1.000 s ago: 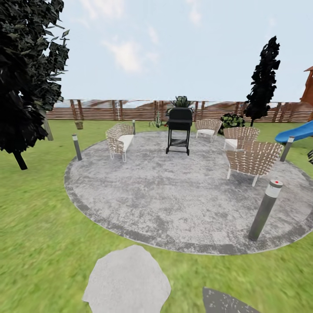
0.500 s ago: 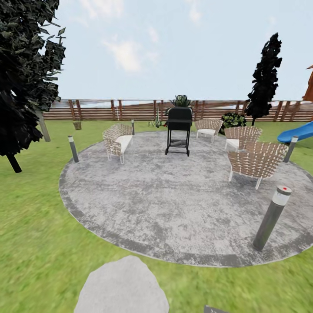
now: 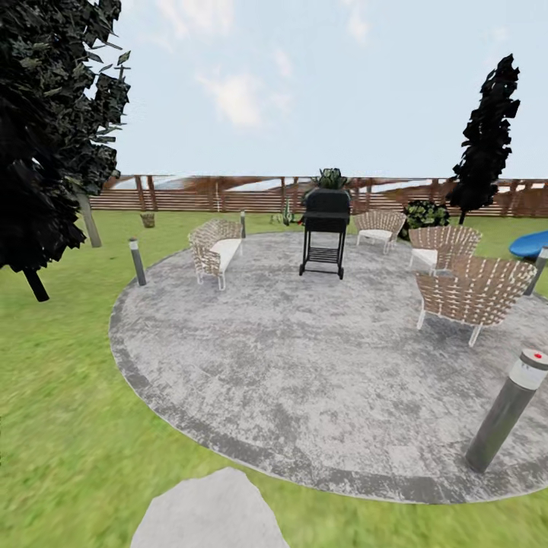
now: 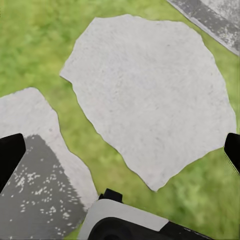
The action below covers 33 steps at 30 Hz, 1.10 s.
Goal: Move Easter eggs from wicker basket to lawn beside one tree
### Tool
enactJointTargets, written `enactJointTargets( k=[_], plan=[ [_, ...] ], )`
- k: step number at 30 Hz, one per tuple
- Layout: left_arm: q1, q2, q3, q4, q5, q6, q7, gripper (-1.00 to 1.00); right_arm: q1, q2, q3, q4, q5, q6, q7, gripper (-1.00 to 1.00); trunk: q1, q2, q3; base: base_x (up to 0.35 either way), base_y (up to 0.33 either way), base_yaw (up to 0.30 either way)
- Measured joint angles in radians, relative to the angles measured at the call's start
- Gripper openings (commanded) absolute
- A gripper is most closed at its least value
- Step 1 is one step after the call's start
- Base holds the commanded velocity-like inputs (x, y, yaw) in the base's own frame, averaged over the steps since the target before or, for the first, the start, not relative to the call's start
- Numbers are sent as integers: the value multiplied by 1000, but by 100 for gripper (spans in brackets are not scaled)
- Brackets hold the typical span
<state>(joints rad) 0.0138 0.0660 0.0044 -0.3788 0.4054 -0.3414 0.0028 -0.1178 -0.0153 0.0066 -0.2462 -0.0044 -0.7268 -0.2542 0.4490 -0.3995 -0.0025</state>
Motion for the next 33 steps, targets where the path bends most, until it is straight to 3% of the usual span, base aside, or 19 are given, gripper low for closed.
enactJointTargets(
  k=[33],
  plan=[
    [0,-1,0,0,-2,3,-1,100,0,-2,0,-1,0,-5,0,100,0,0,0,329,-75,17]
  ],
)
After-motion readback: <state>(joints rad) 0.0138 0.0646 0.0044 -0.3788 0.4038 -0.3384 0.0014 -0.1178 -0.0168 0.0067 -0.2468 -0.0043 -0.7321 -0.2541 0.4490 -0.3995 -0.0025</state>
